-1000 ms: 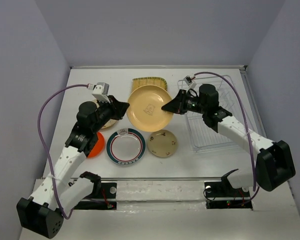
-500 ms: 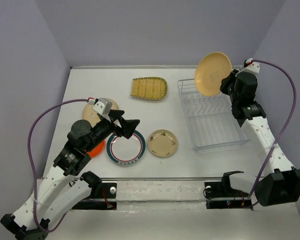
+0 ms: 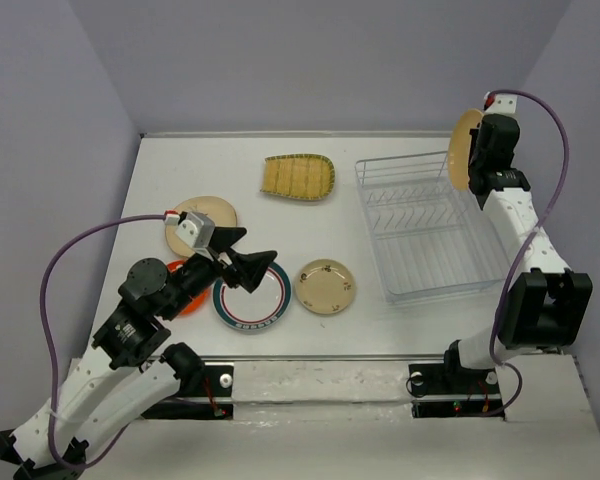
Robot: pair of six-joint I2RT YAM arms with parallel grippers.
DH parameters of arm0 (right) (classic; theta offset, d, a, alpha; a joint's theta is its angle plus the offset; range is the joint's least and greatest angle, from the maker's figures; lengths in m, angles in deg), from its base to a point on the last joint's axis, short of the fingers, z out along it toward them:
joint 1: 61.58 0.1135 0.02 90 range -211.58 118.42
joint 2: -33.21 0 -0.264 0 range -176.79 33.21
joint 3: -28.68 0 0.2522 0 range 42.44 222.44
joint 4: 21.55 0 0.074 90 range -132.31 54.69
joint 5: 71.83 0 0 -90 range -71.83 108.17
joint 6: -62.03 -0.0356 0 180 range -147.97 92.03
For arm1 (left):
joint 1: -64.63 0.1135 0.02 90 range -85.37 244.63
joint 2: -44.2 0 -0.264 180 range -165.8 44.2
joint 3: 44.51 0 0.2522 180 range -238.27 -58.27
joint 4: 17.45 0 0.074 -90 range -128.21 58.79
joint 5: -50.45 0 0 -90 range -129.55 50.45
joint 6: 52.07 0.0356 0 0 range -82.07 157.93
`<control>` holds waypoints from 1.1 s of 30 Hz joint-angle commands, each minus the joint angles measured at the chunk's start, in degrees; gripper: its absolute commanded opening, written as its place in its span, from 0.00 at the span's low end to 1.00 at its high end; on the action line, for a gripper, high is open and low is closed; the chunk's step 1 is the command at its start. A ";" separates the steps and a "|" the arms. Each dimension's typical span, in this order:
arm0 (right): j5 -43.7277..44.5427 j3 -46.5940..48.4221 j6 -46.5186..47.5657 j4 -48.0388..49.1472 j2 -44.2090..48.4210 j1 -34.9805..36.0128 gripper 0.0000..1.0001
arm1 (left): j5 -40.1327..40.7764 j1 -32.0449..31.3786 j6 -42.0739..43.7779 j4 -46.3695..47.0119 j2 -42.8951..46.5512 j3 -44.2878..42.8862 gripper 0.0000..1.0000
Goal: Load the plates into the dish rack
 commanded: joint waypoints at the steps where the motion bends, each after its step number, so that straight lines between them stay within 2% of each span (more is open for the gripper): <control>1: 0.83 3.47 5.83 0.29 -0.02 -1.40 0.07 | 1.17 -1.48 1.27 1.02 0.56 0.11 0.99; 7: -3.03 4.53 6.80 -4.89 -2.39 -2.11 0.07 | 1.43 -2.45 1.27 0.93 0.74 0.03 0.99; 15: -1.37 2.25 9.17 -5.60 -5.47 -2.11 0.07 | 2.13 -2.63 1.18 0.84 0.48 0.20 0.99; 21: -5.67 1.10 8.91 -5.69 -5.12 -2.11 0.07 | 2.49 -2.72 1.18 0.84 0.39 0.20 0.99; 29: -7.60 -1.97 4.61 -7.19 -4.95 -2.11 0.07 | 2.66 -2.80 1.01 0.76 -0.40 0.20 0.99; 33: -8.22 -6.01 2.58 -5.26 -4.42 -2.11 0.13 | 3.19 -2.80 1.10 0.76 -0.49 0.29 0.99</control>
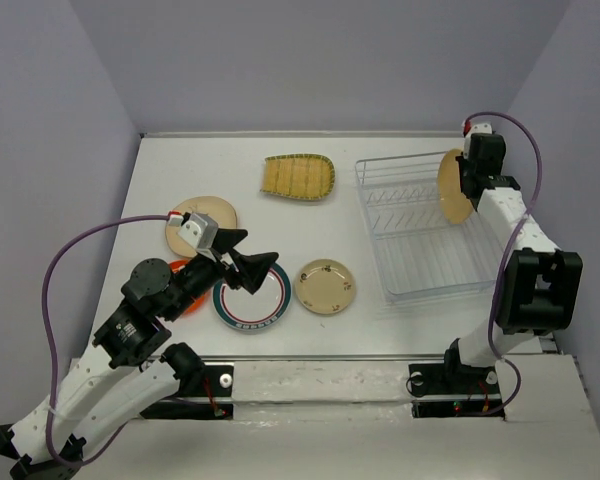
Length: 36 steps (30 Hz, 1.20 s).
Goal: Load the plates into the dish rack
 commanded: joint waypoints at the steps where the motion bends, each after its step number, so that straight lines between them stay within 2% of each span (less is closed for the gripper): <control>1: -2.56 -3.59 -4.76 1.70 1.66 -0.19 0.14 | 0.68 -0.36 0.83 1.56 -0.56 0.29 0.99; 4: -3.35 -4.38 -5.91 1.79 0.87 -0.19 0.21 | 0.85 -0.36 0.74 1.39 -1.26 0.29 0.99; 7: -1.87 -3.95 -7.14 1.61 0.60 -0.19 0.41 | 1.90 -0.27 0.48 1.12 -2.05 0.11 0.99; 8: -0.38 -2.90 -7.75 1.53 0.69 -0.19 0.61 | 2.26 -0.27 0.39 1.04 -2.23 0.11 0.99; 11: 0.77 2.09 -8.80 -0.75 0.60 -0.19 0.81 | 6.64 -0.18 -0.05 0.51 -2.93 0.11 0.99; 12: 0.78 3.94 -9.33 -2.67 0.34 -0.19 0.83 | 7.78 -0.09 -0.22 0.25 -3.19 0.03 0.99; 16: -1.68 12.21 -15.04 -7.52 0.25 -0.19 0.89 | 10.69 0.26 -0.75 -0.72 -5.65 -0.06 0.99; 20: -5.10 14.68 -24.18 -8.50 3.76 -0.19 0.92 | 11.05 2.53 -1.36 -0.64 -8.29 -0.06 0.99; 22: -10.80 14.34 -29.10 -6.93 7.34 -0.19 0.93 | 10.70 4.90 -2.15 -0.28 -10.13 0.11 0.99; 25: -19.24 7.50 -33.76 2.46 13.68 5.07 0.93 | 8.86 11.93 -4.08 0.07 -13.38 0.11 0.99; 26: -24.31 2.35 -35.77 5.28 15.09 6.83 0.93 | 7.72 13.95 -4.70 0.24 -14.96 0.29 0.98; 28: -27.07 -2.87 -37.63 13.69 17.21 13.74 0.93 | 7.01 19.75 -6.37 0.60 -16.37 0.64 0.97; 31: -28.32 -9.82 -38.43 21.26 18.53 23.24 0.93 | 6.13 27.55 -10.23 1.82 -19.01 1.34 0.94; 36: -31.83 -17.20 -39.75 28.31 18.35 30.48 0.91 | 5.51 37.86 -13.66 3.23 -23.66 2.48 0.88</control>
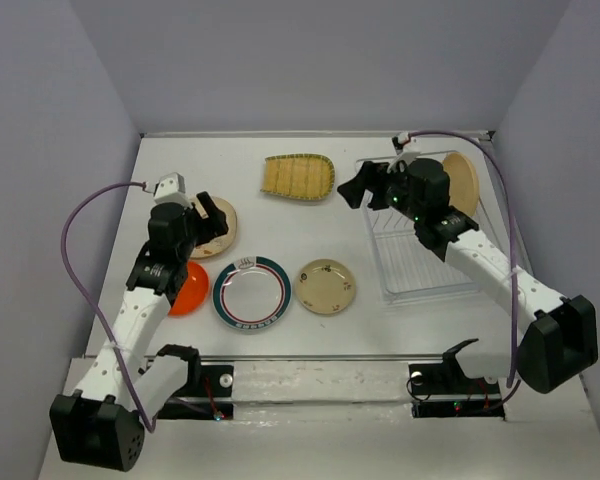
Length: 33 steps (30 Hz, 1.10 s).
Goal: Load the plates into the dish rack
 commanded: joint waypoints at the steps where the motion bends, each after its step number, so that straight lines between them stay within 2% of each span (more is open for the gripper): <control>1: -4.73 -5.56 -3.07 12.11 0.59 3.97 0.91 | -0.74 7.88 -4.84 4.15 -3.04 1.09 0.87; 5: -6.66 -9.53 -4.30 14.84 1.90 6.09 0.90 | -3.19 20.08 -7.30 5.03 -8.22 1.35 0.85; 10: -7.45 -10.76 -3.69 16.77 3.40 6.70 0.90 | -4.61 27.31 -7.13 5.12 -14.81 0.74 0.82; 13: -10.96 -10.59 -4.92 17.48 3.75 6.70 0.89 | -6.79 31.78 -8.09 5.29 -20.17 0.47 0.80; 17: -12.99 -10.58 -5.71 17.30 4.45 6.70 0.89 | -9.09 34.17 -8.80 8.55 -27.99 -1.45 0.75; 24: -13.95 -12.08 -5.01 15.73 8.06 6.70 0.88 | -9.62 34.71 -5.38 9.95 -41.53 -8.22 0.74; 27: -14.57 -12.25 -4.66 15.02 8.67 6.70 0.87 | -13.04 34.71 -3.70 10.31 -47.14 -10.95 0.73; 30: -14.40 -12.08 -4.48 14.84 8.50 6.70 0.87 | -14.89 34.71 -2.12 10.84 -50.32 -12.70 0.68; 33: -15.54 -11.38 -5.01 14.76 7.71 6.70 0.87 | -15.77 34.71 -1.24 10.66 -53.66 -13.85 0.57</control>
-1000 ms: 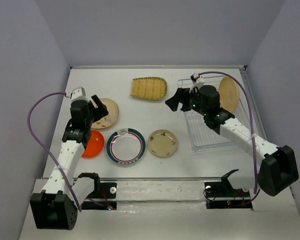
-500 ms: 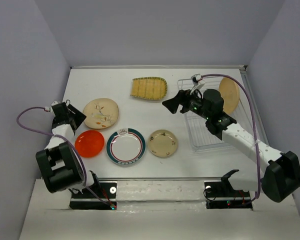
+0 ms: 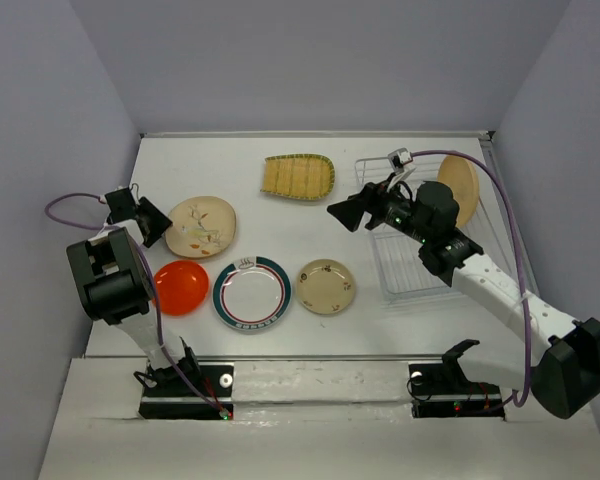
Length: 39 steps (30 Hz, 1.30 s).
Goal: Load the plates into the dish rack
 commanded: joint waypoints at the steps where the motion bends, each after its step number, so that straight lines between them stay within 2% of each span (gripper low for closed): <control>1: -2.10 0.51 -0.22 1.60 -0.12 0.43 0.87 | -3.13 0.24 2.85 -0.58 -4.05 -1.77 0.50; 4: -2.27 1.04 -1.18 2.21 -1.17 0.43 0.86 | -6.30 0.06 2.15 0.91 -4.58 -1.59 0.40; 9: -5.17 2.01 -3.64 4.41 -3.72 0.43 0.86 | -8.77 -0.11 1.80 1.27 -5.11 -1.50 0.44; 12: -6.58 2.62 -5.14 5.03 -5.48 0.43 0.86 | -9.81 -0.20 1.62 1.53 -5.02 -1.50 0.22; 13: -7.10 2.80 -5.32 5.20 -6.18 0.43 0.86 | -10.52 -0.20 1.27 1.88 -4.94 -1.59 0.08; 14: -7.54 3.32 -5.49 5.03 -6.71 0.43 0.86 | -12.09 -0.12 1.01 1.97 -4.50 -1.68 0.06; 24: -9.31 10.61 -7.51 2.57 -16.11 5.26 0.86 | -17.11 -0.11 -7.17 9.79 6.32 4.64 0.06; 32: -7.63 22.39 -10.06 0.19 -27.62 8.69 0.89 | -21.41 -0.20 -13.14 12.87 18.26 10.00 0.06; 39: -7.20 37.22 -0.77 -12.80 -37.02 8.69 0.97 | -21.07 -2.65 -16.05 14.54 32.48 13.61 0.06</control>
